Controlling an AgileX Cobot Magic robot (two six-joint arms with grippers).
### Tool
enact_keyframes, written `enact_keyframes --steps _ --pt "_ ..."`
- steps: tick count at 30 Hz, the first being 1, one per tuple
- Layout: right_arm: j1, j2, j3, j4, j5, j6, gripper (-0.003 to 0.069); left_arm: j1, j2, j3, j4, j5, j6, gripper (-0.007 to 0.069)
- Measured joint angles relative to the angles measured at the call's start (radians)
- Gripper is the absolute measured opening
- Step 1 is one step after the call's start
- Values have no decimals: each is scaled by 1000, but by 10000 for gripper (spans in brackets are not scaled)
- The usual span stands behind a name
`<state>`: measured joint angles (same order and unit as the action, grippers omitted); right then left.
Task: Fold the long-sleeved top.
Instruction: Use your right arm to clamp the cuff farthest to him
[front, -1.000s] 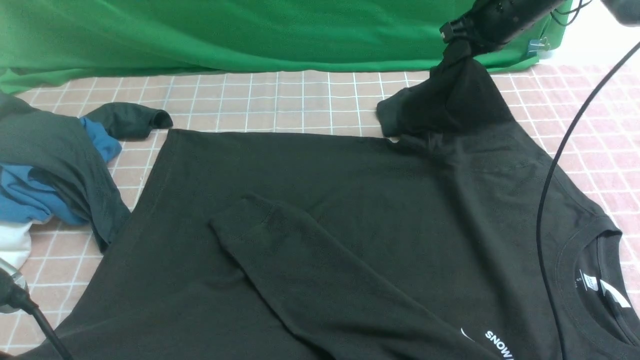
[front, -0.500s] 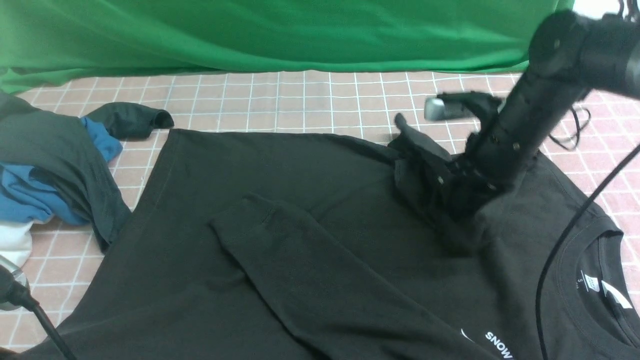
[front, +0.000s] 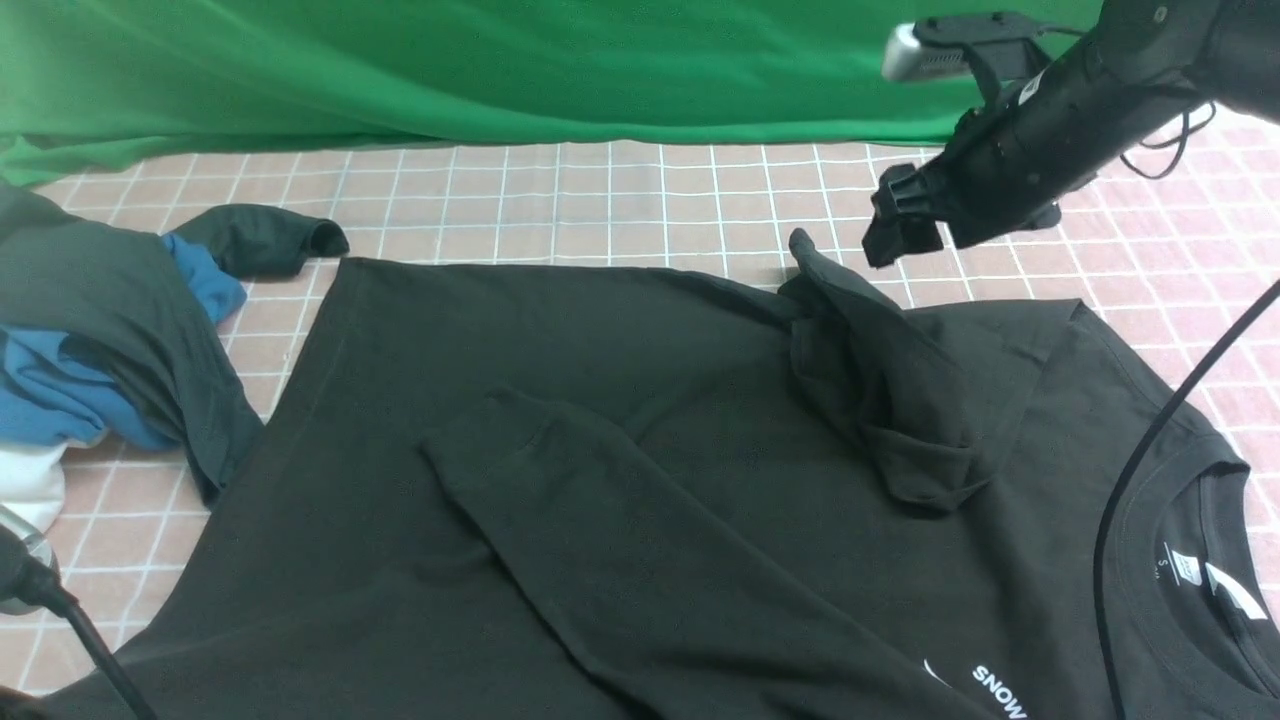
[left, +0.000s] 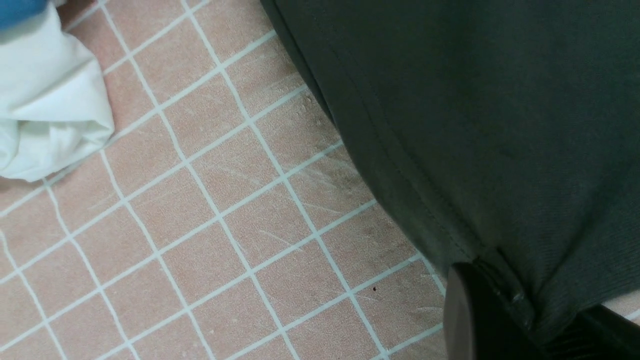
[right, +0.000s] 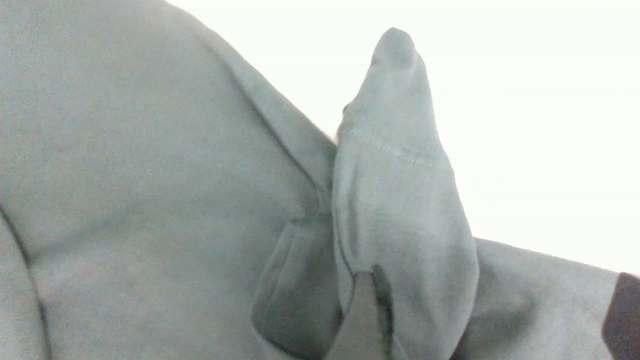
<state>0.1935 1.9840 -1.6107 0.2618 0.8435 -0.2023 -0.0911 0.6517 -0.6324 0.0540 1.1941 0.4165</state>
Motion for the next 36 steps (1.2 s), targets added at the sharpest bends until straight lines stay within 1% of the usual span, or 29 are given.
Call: enact_keyframes --steps 5,8,9,11,14,17,19,20,22,24,25,29,32,33,36 --pt "0 43 0 0 77 -8 542 0 0 0 1 0 0 50" --pt "10 62 0 0 170 -54 504 0 0 0 1 2 0 50" --pt "10 62 0 0 173 -57 502 0 0 0 1 2 0 50" --pt "23 63 0 0 181 -109 470 0 0 0 1 2 0 50" --pt "35 63 0 1 138 -148 449 0 0 0 1 0 0 50" --pt "50 63 0 1 23 -169 442 0 0 0 1 -4 0 50" --pt "66 64 0 0 -96 -185 461 0 0 0 1 -6 0 50" --pt "69 65 0 0 -118 -187 463 0 0 0 1 -6 0 50" --pt "94 74 0 0 -252 -211 490 0 0 0 0 -9 0 50" --pt "104 85 0 0 -294 -225 497 0 0 0 0 -12 0 50" --pt "120 109 0 -1 -360 -240 502 0 0 0 0 -12 0 50" --pt "131 169 0 -15 -457 -233 499 0 0 0 -7 -8 0 50" --pt "127 204 0 -26 -491 -207 489 0 0 0 -9 5 0 50" --pt "124 223 0 -30 -504 -185 477 0 0 0 -12 15 0 50" --pt "120 234 0 -33 -507 -177 425 0 0 0 -20 16 0 50"
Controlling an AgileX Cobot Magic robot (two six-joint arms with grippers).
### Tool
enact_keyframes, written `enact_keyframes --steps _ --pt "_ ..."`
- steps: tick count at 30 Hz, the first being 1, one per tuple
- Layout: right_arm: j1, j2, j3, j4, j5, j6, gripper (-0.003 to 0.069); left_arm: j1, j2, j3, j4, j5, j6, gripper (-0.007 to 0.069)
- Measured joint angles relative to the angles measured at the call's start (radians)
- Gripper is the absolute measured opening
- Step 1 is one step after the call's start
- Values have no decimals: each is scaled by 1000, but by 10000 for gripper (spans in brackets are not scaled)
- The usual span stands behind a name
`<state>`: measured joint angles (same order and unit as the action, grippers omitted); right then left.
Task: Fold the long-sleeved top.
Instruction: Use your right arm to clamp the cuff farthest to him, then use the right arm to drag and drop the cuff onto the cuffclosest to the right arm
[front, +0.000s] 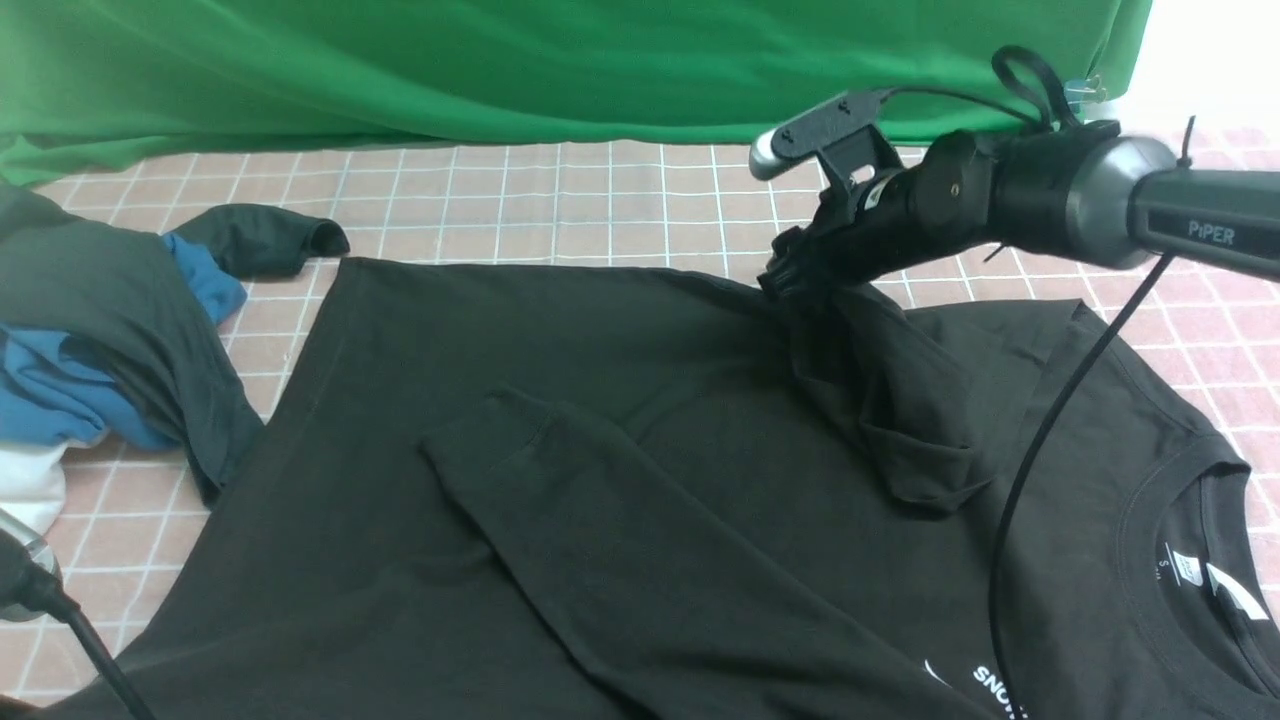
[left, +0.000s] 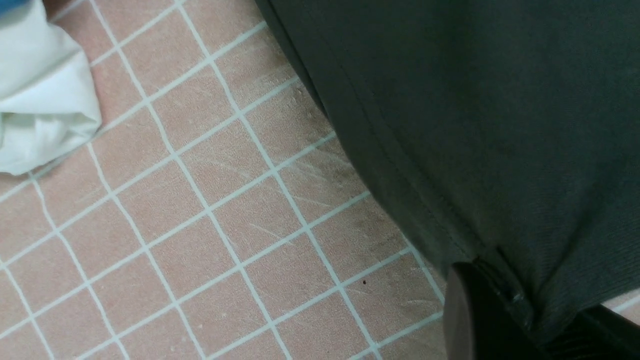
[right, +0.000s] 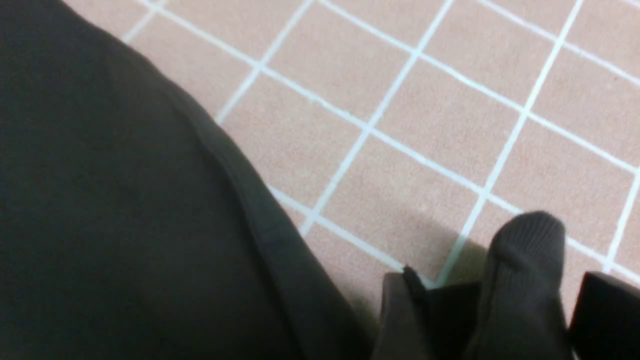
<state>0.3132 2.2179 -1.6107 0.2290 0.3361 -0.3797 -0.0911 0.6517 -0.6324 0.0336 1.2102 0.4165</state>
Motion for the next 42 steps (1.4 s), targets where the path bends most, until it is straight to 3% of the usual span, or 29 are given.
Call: enact_keyframes --steps 4,7,9,22,31,42 --pt "0 0 0 0 -7 2 305 0 0 0 -11 1 -1 50" --pt "0 -5 0 0 -2 15 115 0 0 0 -20 2 -1 50" --pt "0 -19 0 0 11 24 75 0 0 0 -24 2 -1 50" --pt "3 -299 0 10 185 28 74 0 0 0 -34 2 -1 50" --pt "95 -361 0 129 215 1 74 0 0 0 -34 2 -1 50" --pt "268 -366 0 141 295 -330 74 0 0 0 -34 -4 -1 50"
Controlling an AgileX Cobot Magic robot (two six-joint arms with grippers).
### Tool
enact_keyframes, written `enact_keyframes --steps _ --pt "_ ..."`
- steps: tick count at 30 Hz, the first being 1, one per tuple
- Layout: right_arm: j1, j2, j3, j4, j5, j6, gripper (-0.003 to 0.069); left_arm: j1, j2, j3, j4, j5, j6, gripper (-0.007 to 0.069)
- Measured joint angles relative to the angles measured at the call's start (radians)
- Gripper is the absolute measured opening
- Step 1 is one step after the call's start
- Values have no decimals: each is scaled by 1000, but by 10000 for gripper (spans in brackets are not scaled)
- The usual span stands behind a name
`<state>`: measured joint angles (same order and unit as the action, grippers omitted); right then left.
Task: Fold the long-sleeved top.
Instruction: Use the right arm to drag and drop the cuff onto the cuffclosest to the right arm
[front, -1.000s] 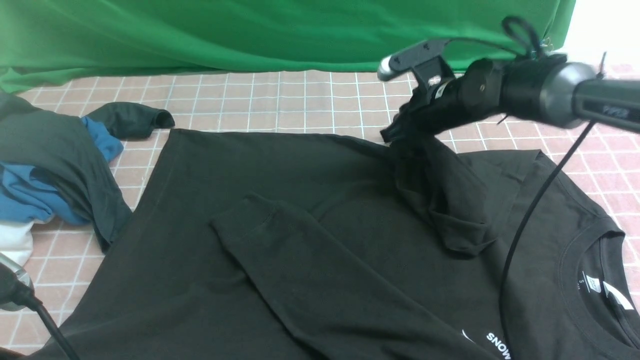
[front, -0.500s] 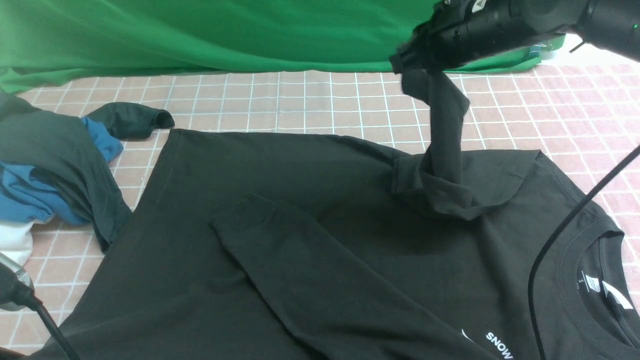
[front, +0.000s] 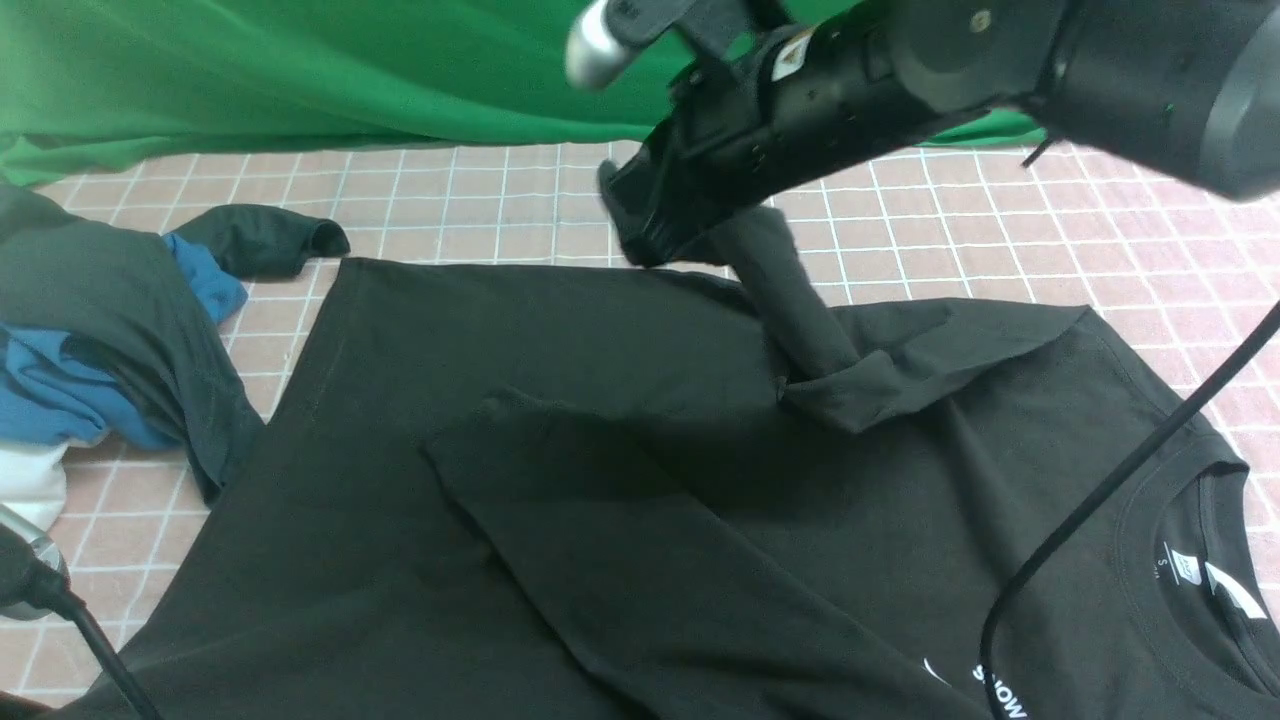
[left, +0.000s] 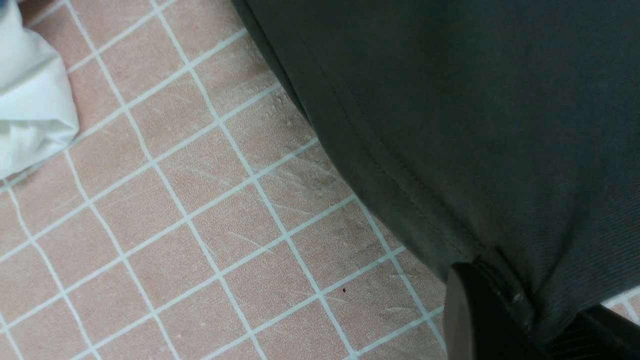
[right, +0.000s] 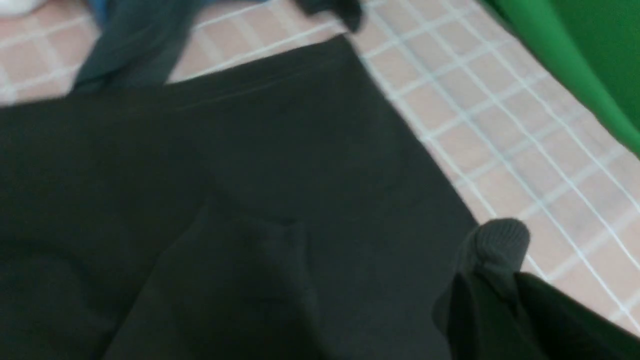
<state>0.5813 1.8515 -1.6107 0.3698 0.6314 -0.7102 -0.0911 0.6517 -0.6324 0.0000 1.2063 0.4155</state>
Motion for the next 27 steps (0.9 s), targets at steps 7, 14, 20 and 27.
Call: enact_keyframes --steps 7,14,20,27 --pt "24 0 0 0 105 -158 74 0 0 0 0 -1 0 50" --pt "24 0 0 96 217 -322 74 0 0 0 -6 -10 0 50" --pt "30 0 0 262 313 -540 74 0 -21 0 -17 -23 0 50" --pt "31 2 0 261 258 -567 150 0 -40 0 -17 -24 0 50"
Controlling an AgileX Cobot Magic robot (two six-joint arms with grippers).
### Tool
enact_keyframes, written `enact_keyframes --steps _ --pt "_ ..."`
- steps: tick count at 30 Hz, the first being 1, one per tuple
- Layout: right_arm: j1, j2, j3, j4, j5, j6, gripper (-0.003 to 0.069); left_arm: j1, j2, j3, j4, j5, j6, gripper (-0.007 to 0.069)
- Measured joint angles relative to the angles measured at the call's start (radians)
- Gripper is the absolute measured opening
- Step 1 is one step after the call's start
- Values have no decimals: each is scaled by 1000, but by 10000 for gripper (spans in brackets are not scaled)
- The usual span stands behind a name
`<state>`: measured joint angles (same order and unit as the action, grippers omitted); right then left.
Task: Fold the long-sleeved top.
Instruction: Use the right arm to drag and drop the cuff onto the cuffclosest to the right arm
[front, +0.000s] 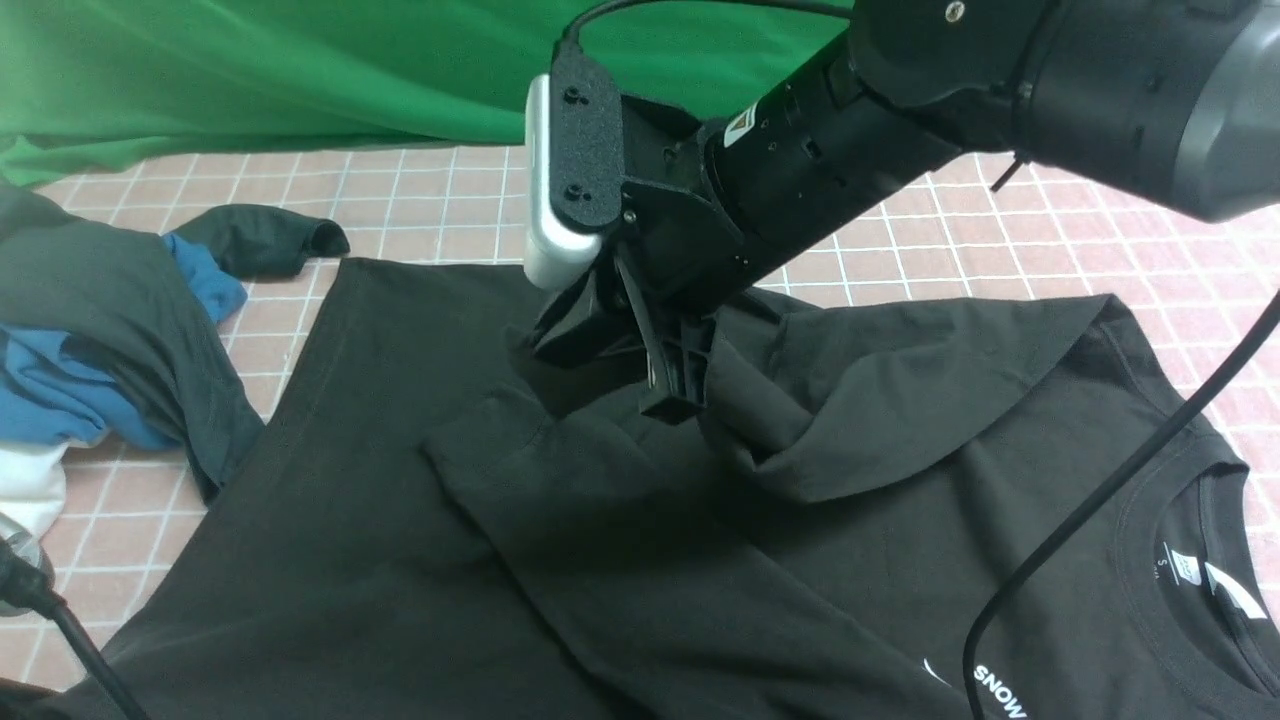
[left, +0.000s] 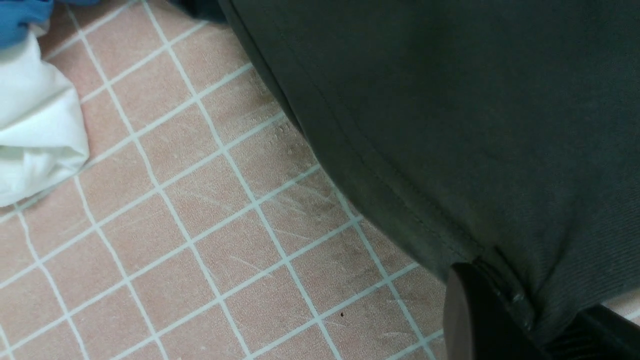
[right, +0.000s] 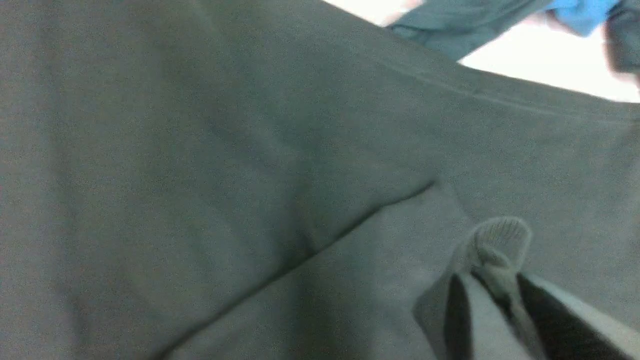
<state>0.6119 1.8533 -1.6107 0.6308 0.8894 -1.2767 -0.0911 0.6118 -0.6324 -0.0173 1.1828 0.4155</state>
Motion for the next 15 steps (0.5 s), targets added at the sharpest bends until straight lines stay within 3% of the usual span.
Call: enact_keyframes --steps 3,4,7,9,11,15 --pt "-1 1 0 -93 -135 57 318 0 0 0 0 0 0 50" --pt "-1 1 0 -178 -262 161 409 0 0 0 0 0 0 50" --pt "-12 1 0 -356 -424 377 479 0 0 0 -2 0 0 50" --pt "-25 0 0 -428 -442 566 477 0 0 0 -3 0 0 50" --pt "-30 -2 0 -447 -392 667 452 0 0 0 -3 0 0 50" --pt "2 9 9 -421 -145 726 356 0 0 0 -5 0 0 50"
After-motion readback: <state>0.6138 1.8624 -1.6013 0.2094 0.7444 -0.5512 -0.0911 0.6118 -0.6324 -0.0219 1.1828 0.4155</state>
